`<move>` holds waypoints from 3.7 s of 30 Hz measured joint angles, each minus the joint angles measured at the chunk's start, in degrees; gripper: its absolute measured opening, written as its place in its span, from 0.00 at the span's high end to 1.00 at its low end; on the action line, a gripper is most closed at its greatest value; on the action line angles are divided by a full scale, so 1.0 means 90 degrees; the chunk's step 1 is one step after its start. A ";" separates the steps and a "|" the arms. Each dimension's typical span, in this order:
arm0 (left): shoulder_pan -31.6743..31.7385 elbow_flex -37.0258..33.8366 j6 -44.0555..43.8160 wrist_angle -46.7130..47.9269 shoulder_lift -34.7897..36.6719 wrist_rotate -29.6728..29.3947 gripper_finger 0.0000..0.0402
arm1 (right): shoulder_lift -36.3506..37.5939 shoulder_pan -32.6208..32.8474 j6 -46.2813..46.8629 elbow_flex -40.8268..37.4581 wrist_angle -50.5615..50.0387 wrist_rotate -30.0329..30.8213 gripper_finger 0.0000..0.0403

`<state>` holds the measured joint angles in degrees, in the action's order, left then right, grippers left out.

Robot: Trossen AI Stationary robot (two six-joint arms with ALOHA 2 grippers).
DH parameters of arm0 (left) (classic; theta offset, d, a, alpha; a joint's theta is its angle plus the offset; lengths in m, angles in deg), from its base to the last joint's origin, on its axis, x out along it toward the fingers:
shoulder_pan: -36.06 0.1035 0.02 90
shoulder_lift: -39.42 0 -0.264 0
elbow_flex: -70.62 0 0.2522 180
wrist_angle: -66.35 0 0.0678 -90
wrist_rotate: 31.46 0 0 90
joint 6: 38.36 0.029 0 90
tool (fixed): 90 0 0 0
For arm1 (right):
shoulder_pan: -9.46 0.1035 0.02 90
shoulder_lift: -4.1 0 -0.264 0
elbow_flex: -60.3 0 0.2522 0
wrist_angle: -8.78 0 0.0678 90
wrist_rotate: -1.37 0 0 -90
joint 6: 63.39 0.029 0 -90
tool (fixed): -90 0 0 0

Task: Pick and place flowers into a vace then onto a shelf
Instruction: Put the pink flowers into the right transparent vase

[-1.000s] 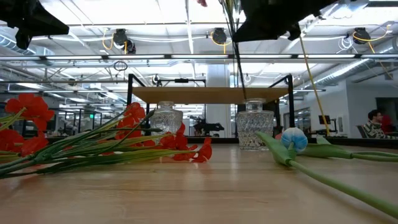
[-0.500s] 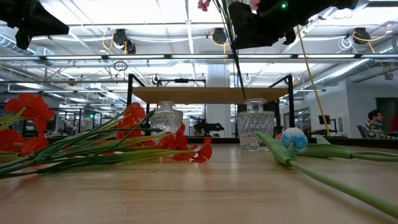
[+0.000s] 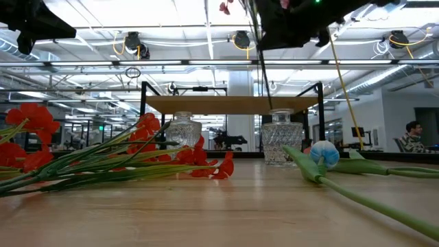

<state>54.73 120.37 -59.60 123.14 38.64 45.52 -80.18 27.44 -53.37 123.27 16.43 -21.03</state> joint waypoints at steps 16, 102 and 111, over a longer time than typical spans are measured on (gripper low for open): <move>0.0000 0.0002 0.0000 0.0001 0.0000 0.0000 0.87 | 0.0189 0.0187 0.0987 0.0002 -0.0950 0.0164 1.00; 0.0000 0.0002 0.0000 0.0001 0.0000 0.0000 0.87 | 0.0186 0.0026 0.2982 -0.1411 0.1271 -0.1853 0.38; 0.0000 0.0002 0.0000 0.0000 0.0000 0.0000 0.87 | 0.0196 0.0353 0.2980 -0.1411 0.1266 -0.0676 0.39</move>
<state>54.73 120.38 -59.60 123.14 38.64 45.52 -78.42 30.62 -26.55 110.57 27.82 -27.12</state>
